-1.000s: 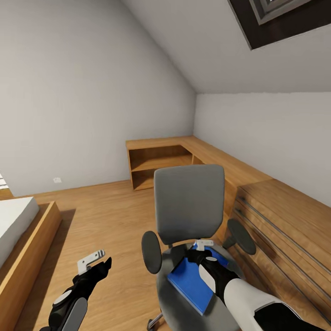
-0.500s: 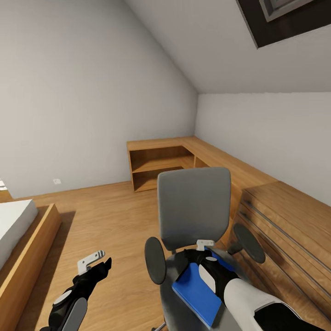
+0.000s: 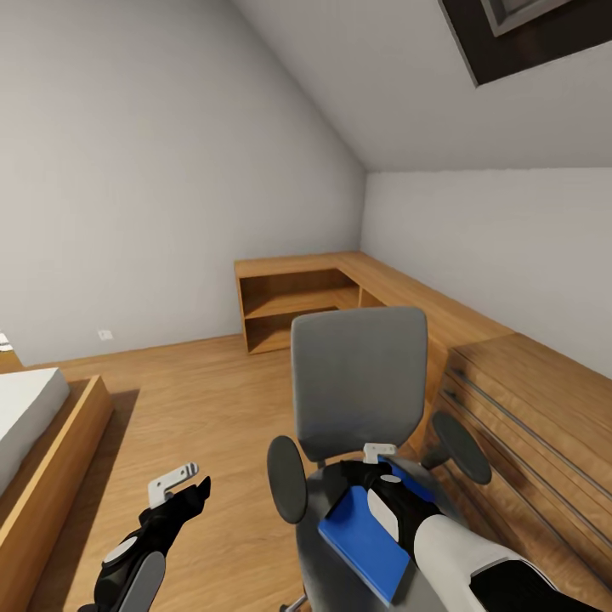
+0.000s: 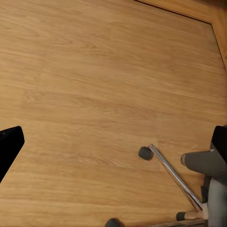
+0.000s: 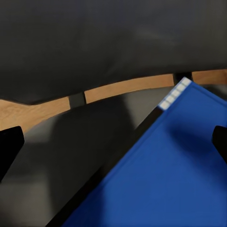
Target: In the bedroom, organize the workspace by keeping the computer under the desk, ensuring the monitor is on the desk, placing the keyboard on the desk next to the monitor, placing the mouse on the desk next to the keyboard, moving the folder from the swivel chair onto the desk next to the mouse, stacking the notebook on top of the folder with the pen on top of the notebook, and positioning the swivel chair next to the desk.
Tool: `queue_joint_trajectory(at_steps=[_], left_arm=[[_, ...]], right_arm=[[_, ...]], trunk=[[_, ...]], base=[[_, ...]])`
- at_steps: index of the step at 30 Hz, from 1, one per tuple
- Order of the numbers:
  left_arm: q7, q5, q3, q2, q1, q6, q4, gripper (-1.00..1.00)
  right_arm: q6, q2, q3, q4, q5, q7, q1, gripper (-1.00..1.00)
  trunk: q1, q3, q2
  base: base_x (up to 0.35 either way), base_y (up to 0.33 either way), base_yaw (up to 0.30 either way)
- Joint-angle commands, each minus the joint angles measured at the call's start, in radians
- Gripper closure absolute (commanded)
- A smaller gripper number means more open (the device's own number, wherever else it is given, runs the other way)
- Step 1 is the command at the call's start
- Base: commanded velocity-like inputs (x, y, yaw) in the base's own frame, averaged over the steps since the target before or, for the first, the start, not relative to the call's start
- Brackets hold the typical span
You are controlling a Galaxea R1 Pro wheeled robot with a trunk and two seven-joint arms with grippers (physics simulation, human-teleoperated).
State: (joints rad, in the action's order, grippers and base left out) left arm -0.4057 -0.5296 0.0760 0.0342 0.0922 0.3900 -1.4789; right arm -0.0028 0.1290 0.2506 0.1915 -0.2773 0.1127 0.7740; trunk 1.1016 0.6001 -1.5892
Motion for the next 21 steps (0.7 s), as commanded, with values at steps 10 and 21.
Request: queue_joint_trajectory(at_steps=[10, 21], left_arm=[[-0.01, -0.01, 0.004, 0.001, 0.001, 0.001, -0.001, -1.0], [-0.011, 0.019, 0.004, 0.001, 0.0, 0.001, -0.001, -1.0]], right_arm=[[0.0, 0.0, 0.009, 0.0, -0.01, 0.005, 0.001, -1.0], [0.0, 0.0, 0.009, 0.0, -0.01, 0.005, 0.001, -1.0]], trunk=[[0.038, 0.032, -0.071], [0.081, 0.067, -0.148]], base=[[0.0, 0.0, 0.0], [0.0, 0.0, 0.0]])
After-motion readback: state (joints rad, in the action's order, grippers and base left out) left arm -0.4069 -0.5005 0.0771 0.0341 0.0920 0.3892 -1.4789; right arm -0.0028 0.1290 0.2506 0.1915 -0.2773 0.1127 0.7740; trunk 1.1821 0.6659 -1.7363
